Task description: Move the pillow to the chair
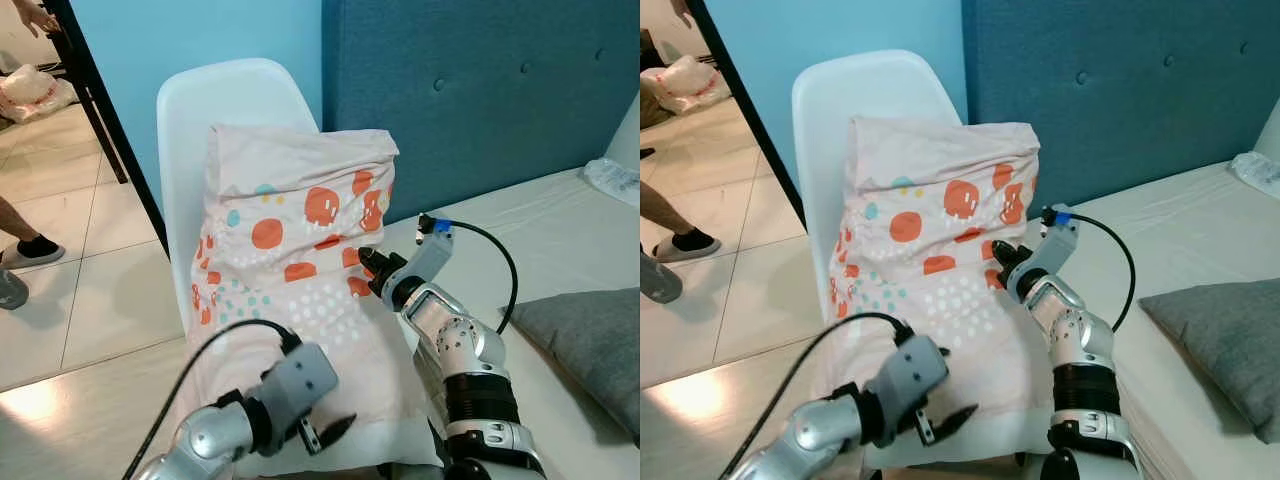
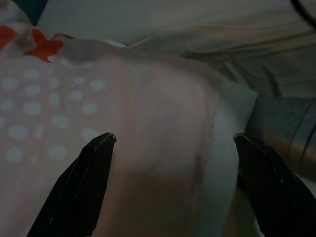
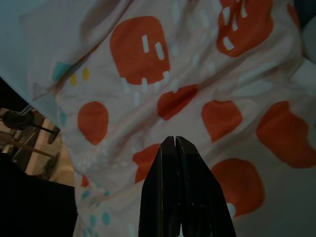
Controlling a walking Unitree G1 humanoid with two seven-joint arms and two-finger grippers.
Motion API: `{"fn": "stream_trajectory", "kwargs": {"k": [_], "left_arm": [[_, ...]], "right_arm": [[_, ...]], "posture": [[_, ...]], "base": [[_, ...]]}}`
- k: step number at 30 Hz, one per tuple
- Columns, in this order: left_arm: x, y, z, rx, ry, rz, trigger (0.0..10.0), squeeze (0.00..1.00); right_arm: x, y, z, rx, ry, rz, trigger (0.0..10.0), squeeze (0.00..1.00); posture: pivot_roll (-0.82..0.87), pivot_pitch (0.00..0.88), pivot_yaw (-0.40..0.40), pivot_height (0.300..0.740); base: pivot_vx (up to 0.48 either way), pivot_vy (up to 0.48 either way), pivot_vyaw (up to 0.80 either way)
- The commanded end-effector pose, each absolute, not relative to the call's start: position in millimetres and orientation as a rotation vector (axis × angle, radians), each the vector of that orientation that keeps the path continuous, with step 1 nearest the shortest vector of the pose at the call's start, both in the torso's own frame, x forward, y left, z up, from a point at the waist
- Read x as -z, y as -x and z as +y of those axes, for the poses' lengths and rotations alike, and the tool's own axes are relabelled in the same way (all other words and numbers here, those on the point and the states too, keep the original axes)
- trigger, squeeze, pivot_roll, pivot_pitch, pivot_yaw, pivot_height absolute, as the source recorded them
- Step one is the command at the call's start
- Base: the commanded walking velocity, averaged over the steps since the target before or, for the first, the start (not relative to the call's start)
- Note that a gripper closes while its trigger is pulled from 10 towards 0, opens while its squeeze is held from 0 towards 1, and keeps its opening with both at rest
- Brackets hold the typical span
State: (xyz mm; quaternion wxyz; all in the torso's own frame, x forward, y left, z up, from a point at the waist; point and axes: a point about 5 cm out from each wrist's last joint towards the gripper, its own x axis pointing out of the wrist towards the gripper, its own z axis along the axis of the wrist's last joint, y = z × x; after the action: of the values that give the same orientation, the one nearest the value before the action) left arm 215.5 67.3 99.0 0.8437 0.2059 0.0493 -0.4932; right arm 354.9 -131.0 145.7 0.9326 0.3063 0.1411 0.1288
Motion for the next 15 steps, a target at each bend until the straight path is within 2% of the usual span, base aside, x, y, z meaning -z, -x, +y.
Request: {"fn": "stream_trajectory", "kwargs": {"k": [1, 2, 3, 4, 5, 6, 12, 15], "left_arm": [[-94.6, -217.0, 71.6, 1.055, -0.524, 0.097, 10.0, 0.0], [-92.7, -219.7, 71.4, 1.079, -0.602, 0.07, 10.0, 0.0], [-92.7, -219.7, 71.4, 1.079, -0.602, 0.07, 10.0, 0.0], [-90.9, -221.5, 70.5, 1.094, -0.646, 0.056, 10.0, 0.0], [-89.7, -222.5, 69.8, 1.104, -0.672, 0.049, 10.0, 0.0], [-89.1, -223.9, 68.2, 1.117, -0.689, 0.043, 10.0, 0.0], [-85.9, -226.2, 58.6, 1.168, -0.687, 0.04, 10.0, 0.0], [-78.2, -225.5, 48.5, 1.224, -0.642, 0.095, 10.0, 0.0]], "right_arm": [[-144.6, -354.8, -129.3, -0.256, -0.601, 0.307, 0.0, 0.0], [-143.5, -355.1, -132.2, -0.235, -0.592, 0.314, 0.0, 0.0], [-143.5, -355.1, -132.2, -0.235, -0.592, 0.314, 0.0, 0.0], [-143.0, -355.2, -133.8, -0.223, -0.582, 0.319, 5.6, 0.0], [-142.8, -355.2, -134.8, -0.217, -0.575, 0.322, 5.6, 0.0], [-142.7, -355.3, -135.8, -0.212, -0.572, 0.324, 10.0, 0.0], [-143.4, -355.3, -140.2, -0.192, -0.545, 0.326, 10.0, 0.0], [-144.3, -355.3, -142.1, -0.187, -0.531, 0.326, 10.0, 0.0]], "posture": [[0.01, 0.067, 0.029, 0.564], [0.01, 0.067, 0.033, 0.564], [0.01, 0.067, 0.033, 0.564], [0.0, 0.066, 0.034, 0.564], [0.0, 0.066, 0.034, 0.564], [0.0, 0.065, 0.038, 0.564], [-0.01, 0.062, 0.044, 0.564], [-0.01, 0.06, 0.044, 0.564]], "base": [[0.0, 0.0, 0.0], [0.0, 0.0, 0.0], [0.0, 0.0, 0.0], [0.0, 0.0, 0.0], [0.0, 0.0, 0.0], [0.0, 0.0, 0.0], [0.0, 0.0, 0.0], [0.0, 0.0, 0.0]]}}
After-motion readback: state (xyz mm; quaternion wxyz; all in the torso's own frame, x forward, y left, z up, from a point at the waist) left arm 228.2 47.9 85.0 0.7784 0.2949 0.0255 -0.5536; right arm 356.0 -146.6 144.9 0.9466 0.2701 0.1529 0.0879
